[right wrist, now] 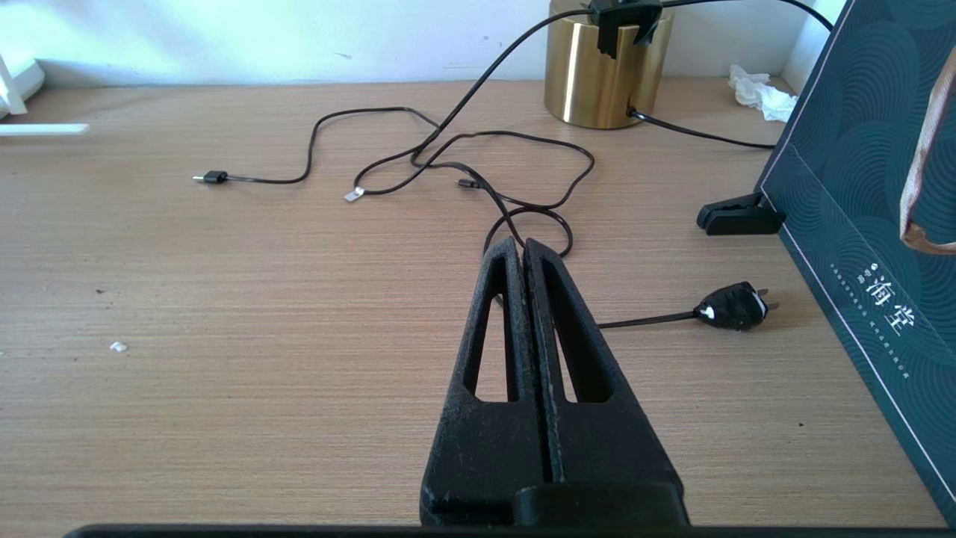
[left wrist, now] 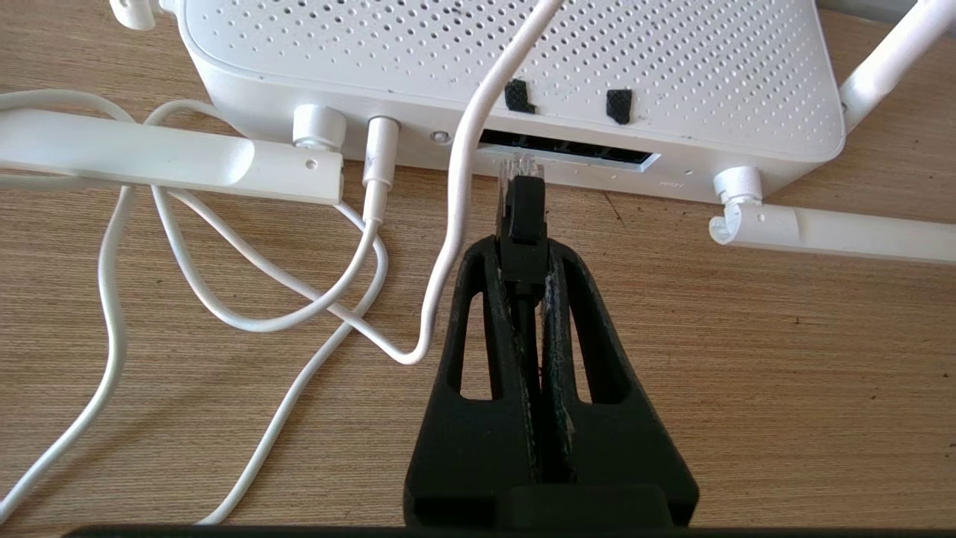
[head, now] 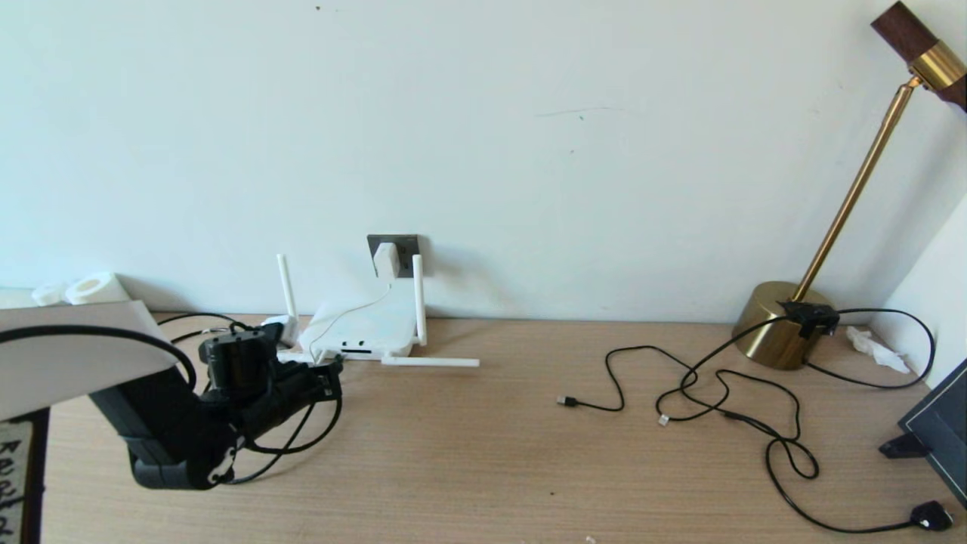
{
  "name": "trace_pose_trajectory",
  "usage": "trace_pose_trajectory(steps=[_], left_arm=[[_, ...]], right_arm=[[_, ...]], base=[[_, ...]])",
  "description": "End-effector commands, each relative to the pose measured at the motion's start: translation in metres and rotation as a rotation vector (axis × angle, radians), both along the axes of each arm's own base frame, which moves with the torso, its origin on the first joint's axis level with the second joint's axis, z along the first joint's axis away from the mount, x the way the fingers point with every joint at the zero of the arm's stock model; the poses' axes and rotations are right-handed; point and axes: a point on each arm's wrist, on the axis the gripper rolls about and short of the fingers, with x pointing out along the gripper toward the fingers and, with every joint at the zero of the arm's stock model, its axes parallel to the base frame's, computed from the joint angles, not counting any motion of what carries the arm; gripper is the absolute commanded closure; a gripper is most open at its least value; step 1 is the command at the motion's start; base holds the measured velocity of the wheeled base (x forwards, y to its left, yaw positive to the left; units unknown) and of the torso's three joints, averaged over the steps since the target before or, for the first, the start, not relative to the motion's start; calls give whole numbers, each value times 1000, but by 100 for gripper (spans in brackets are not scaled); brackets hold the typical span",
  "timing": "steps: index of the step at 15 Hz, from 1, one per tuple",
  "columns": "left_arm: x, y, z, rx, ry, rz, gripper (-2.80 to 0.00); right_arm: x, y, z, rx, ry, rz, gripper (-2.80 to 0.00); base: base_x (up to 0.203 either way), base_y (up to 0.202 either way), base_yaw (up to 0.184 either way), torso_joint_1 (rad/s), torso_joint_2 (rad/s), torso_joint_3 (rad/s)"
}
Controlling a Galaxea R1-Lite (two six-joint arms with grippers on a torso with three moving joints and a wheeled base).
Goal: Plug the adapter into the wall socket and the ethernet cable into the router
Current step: Plug cable into router interface
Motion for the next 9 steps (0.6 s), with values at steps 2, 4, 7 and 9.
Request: trace_pose_trajectory(steps=[2, 4, 7, 9], left_arm=[[1, 0, 1, -2, -10, 0, 0], [2, 1, 1, -2, -10, 1, 0], [4, 4, 3, -2, -18, 9, 0], [4, 4, 2, -2, -16, 11, 0]], right_arm=[[0, 0, 0, 1, 0, 1, 0], [0, 0, 0, 1, 0, 1, 0], [0, 0, 0, 1, 0, 0, 0], [0, 0, 0, 1, 0, 1, 0]], base=[[0, 0, 0, 0, 0, 0], [0, 0, 0, 0, 0, 0], [0, 0, 0, 0, 0, 0], [0, 0, 0, 0, 0, 0]])
